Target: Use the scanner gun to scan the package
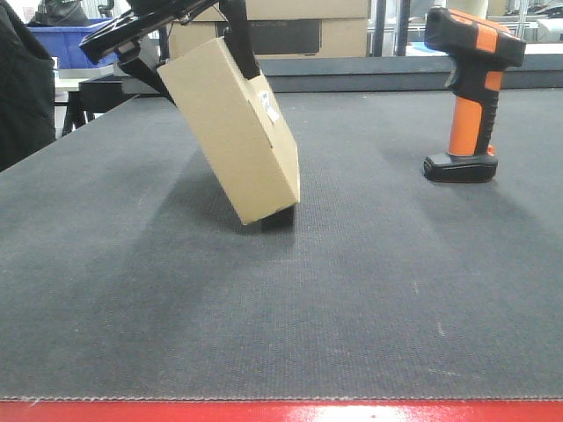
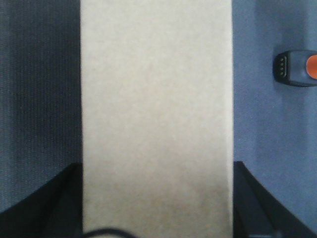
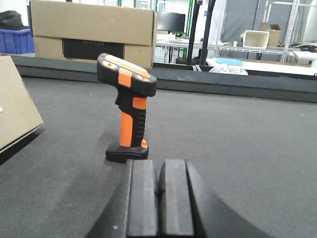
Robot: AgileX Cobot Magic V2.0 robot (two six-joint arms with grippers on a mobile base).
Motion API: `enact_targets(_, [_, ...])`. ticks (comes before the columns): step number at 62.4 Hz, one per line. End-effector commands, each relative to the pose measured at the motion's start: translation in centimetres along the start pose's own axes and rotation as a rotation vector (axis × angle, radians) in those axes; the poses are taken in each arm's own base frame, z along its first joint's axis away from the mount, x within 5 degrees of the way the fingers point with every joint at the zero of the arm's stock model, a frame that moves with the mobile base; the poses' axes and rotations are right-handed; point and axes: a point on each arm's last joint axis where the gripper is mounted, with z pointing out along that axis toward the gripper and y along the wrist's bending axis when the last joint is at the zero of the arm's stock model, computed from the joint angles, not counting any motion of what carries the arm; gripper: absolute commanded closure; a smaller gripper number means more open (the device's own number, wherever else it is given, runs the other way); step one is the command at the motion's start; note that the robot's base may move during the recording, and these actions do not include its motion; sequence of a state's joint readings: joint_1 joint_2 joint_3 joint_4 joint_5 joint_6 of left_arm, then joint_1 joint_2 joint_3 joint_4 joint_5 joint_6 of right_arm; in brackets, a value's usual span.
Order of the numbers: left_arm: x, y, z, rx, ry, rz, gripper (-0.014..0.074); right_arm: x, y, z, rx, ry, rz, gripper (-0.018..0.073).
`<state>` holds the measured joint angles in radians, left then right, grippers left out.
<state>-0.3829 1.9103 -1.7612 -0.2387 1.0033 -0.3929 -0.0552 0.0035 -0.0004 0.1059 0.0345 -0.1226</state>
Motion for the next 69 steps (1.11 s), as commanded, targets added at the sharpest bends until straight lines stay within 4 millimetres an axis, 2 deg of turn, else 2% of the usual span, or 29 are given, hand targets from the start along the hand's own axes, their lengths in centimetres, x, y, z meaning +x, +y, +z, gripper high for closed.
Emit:
enact_targets(1, [-0.2, -0.3, -0.7, 0.021, -0.04, -0.005, 0.0707, -0.8, 0.0, -0.2, -0.006, 0.022, 0.007, 0.0727])
enact_targets(6, [-0.3, -0.3, -0.7, 0.026, -0.051, -0.005, 0.0707, -3.2, 0.1, -0.5, -0.012, 0.002, 0.006, 0.0727])
enact_targets(13, [-0.6, -0.4, -0.8, 0.039, -0.08, -0.006, 0.0707, -6.4, 0.0, 0.0, -0.011, -0.018, 0.006, 0.0727])
enact_targets(19, [-0.7, -0.5, -0.8, 0.044, -0.091, -0.006, 0.0707, -8.1, 0.0, 1.7, -0.013, 0.043, 0.008, 0.0727])
enact_targets(26, [-0.7, -0.5, -0.8, 0.047, -0.097, -0.006, 0.0707, -8.8, -0.1, 4.8, -0.011, 0.135, 0.028, 0.0727])
enact_targets(39, [-0.7, -0.5, -0.8, 0.047, -0.098, -0.006, 0.0707, -7.7, -1.1, 10.8, 0.109, 0.078, 0.243, 0.0727])
enact_targets(47, [-0.5, -0.4, -0.7, 0.037, -0.075, -0.002, 0.0707, -6.4, -1.7, 13.5, 0.173, 0.062, 0.23, 0.0727])
enact_targets(54, [-0.4, -0.4, -0.7, 0.032, -0.064, -0.002, 0.0707, -4.9, -1.7, 15.3, 0.182, 0.134, 0.209, 0.0727])
enact_targets(61, [-0.4, -0.4, -0.7, 0.031, -0.06, -0.002, 0.0707, -3.1, -0.9, 17.2, 0.151, 0.204, 0.176, 0.0727])
enact_targets(69, [-0.4, -0.4, -0.7, 0.031, -0.06, -0.002, 0.0707, -2.0, 1.2, 18.9, 0.066, 0.156, 0.105, 0.0718])
